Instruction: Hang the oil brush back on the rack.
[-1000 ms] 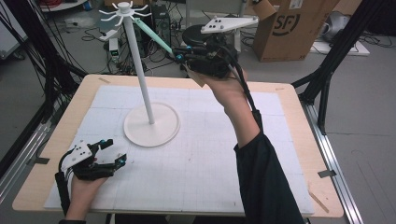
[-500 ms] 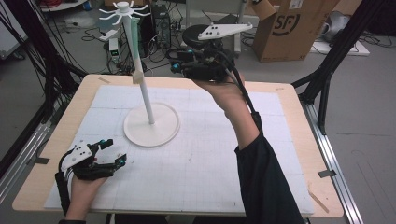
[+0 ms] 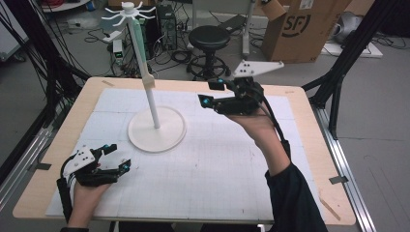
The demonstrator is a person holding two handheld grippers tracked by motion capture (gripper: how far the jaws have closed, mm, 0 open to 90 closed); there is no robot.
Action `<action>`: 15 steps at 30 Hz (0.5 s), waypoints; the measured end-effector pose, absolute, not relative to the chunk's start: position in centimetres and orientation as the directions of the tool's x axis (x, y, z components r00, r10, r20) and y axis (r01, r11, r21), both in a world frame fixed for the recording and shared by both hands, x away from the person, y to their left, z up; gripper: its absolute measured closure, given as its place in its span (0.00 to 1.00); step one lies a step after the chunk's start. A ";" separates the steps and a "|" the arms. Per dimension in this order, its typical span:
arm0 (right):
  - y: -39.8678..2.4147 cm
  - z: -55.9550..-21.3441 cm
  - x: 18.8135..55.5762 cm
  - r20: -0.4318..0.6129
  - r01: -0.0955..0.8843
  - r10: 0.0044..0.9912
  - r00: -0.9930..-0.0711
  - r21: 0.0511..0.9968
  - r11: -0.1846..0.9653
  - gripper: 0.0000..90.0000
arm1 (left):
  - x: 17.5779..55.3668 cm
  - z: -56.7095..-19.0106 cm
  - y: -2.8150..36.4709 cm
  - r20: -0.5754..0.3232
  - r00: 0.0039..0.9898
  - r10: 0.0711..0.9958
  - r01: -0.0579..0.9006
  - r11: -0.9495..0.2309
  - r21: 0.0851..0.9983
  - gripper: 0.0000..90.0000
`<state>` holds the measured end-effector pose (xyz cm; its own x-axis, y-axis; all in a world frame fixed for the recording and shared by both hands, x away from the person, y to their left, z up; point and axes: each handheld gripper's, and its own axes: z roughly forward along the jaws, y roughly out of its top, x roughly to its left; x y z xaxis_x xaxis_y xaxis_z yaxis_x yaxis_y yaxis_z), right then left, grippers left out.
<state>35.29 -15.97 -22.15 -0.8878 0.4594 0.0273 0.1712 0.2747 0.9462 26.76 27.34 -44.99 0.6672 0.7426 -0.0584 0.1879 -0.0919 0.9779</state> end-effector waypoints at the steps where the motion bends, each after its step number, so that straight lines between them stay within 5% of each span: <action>1: -16.5 -22.9 35.0 0.028 0.169 0.458 -0.888 0.948 0.270 0.43 | 26.8 -45.0 27.3 -0.058 0.667 0.743 0.188 -0.092 0.978 0.20; 15: -23.5 -32.7 32.0 0.109 0.256 0.522 -0.846 0.942 0.217 0.30 | 26.8 -45.0 27.4 -0.071 0.663 0.745 0.196 -0.081 0.977 0.20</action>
